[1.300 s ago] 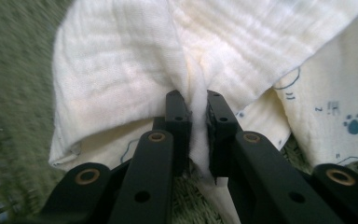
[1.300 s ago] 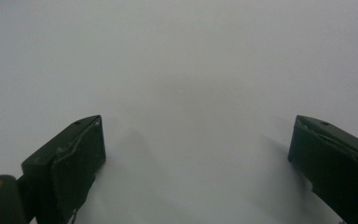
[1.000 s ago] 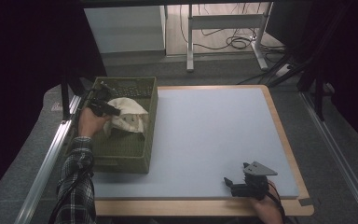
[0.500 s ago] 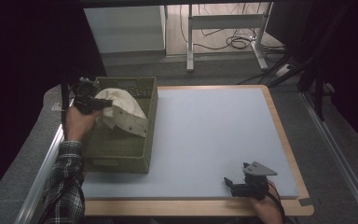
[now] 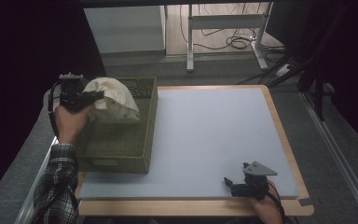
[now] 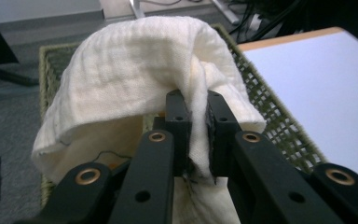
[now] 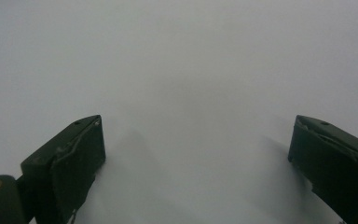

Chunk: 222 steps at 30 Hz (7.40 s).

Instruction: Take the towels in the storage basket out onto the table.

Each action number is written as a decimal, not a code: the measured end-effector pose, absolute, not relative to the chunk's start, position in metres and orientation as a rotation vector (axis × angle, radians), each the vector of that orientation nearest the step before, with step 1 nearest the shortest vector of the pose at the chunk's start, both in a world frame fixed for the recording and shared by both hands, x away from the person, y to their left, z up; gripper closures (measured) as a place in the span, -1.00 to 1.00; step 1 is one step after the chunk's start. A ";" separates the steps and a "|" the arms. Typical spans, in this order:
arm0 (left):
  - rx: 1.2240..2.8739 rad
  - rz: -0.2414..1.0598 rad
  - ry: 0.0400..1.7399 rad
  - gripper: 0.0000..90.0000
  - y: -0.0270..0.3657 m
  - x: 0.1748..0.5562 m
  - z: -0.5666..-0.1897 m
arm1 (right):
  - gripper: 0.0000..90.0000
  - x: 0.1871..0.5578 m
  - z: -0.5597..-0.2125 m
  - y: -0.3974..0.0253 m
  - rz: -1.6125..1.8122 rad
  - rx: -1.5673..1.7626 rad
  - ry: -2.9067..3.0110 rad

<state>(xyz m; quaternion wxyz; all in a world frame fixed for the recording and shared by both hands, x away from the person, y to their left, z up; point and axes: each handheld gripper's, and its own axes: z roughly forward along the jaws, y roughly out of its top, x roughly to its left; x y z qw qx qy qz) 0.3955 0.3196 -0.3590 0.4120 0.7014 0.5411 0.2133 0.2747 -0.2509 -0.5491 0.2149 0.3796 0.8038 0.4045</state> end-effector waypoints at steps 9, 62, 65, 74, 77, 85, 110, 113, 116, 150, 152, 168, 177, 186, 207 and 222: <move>1.712 0.581 1.299 0.82 0.312 0.384 -0.341 | -0.92 0.275 -0.549 -0.251 1.121 1.052 2.229; 1.715 0.524 0.865 0.82 0.169 0.370 -0.329 | -0.91 0.275 -0.549 -0.251 1.123 1.052 2.231; 1.722 0.505 0.849 0.82 0.157 0.371 -0.335 | -0.91 0.275 -0.549 -0.251 1.123 1.053 2.231; 1.736 0.448 0.793 0.81 0.116 0.371 -0.349 | -0.91 0.275 -0.549 -0.251 1.123 1.052 2.231; 1.746 0.433 0.775 0.81 0.101 0.370 -0.355 | -0.91 0.275 -0.549 -0.251 1.123 1.052 2.231; 1.789 0.408 0.759 0.80 0.065 0.368 -0.377 | -0.91 0.275 -0.549 -0.251 1.124 1.053 2.232; 1.915 0.391 0.898 0.75 0.029 0.371 -0.478 | -0.91 0.275 -0.549 -0.251 1.123 1.051 2.232; 1.927 0.380 0.917 0.74 0.029 0.372 -0.489 | -0.91 0.275 -0.549 -0.251 1.124 1.050 2.232; 1.941 0.372 0.932 0.73 0.029 0.371 -0.500 | -0.91 0.275 -0.549 -0.251 1.123 1.050 2.231; 1.949 0.453 0.934 0.13 0.045 0.335 -0.514 | -0.91 0.274 -0.544 -0.250 1.076 1.046 2.283; 1.942 0.434 0.943 0.23 0.049 0.330 -0.518 | -0.85 0.274 -0.543 -0.250 1.069 1.054 2.284; 2.027 0.400 1.013 0.47 0.053 0.334 -0.540 | 0.18 0.301 -0.523 -0.219 1.247 1.029 2.396; 2.061 0.414 1.024 0.48 0.049 0.336 -0.542 | 0.29 0.331 -0.515 -0.176 1.246 0.976 2.442; 2.072 0.430 1.020 0.46 0.047 0.335 -0.542 | 0.34 0.358 -0.526 -0.141 1.163 0.988 2.420; 2.066 0.372 0.981 0.18 0.050 0.337 -0.542 | 0.92 0.431 -0.452 -0.179 1.098 1.051 2.244; 1.973 0.431 1.007 -0.34 0.055 0.333 -0.539 | 0.36 0.470 -0.452 -0.217 1.061 1.219 2.188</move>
